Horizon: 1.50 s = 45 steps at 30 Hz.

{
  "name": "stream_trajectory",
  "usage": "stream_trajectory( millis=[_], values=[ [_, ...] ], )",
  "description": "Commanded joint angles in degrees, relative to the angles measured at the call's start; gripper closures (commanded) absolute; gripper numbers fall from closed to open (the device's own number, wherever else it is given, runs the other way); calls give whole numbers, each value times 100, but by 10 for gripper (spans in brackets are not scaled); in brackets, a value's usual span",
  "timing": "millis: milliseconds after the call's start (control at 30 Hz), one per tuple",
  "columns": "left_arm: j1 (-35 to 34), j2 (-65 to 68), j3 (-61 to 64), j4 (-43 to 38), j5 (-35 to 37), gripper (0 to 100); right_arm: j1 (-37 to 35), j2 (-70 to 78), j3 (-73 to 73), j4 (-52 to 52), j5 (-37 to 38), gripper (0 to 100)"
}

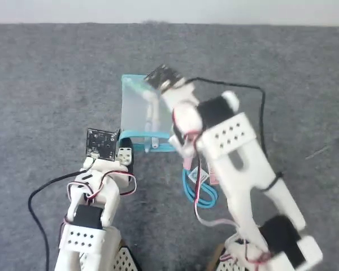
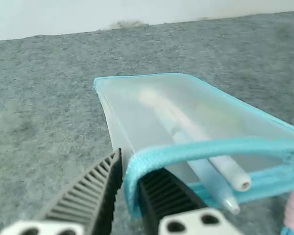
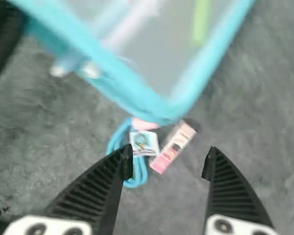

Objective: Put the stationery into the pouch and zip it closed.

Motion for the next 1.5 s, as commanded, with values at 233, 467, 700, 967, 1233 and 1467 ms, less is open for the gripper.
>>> stream_trajectory(
  millis=[233, 467, 700, 967, 1233, 1467],
  values=[
    [44, -53, -259, -62, -62, 988, -1138, -1376, 1934, -1815, 53, 761],
    [0, -53, -251, -53, -70, 988, -1305, -1376, 2154, -2642, 35, 801],
    [0, -53, -251, -53, -70, 988, -1305, -1349, 2259, -3152, -290, 811],
    [0, -53, -251, -53, -70, 988, -1288, -884, 2549, -3609, -325, 810],
    [0, -53, -251, -53, -70, 988, -629, -822, 2224, -3600, -316, 810],
    [18, -53, -251, -53, -70, 988, 602, -1807, 1257, -1763, -325, 809]
  ],
)
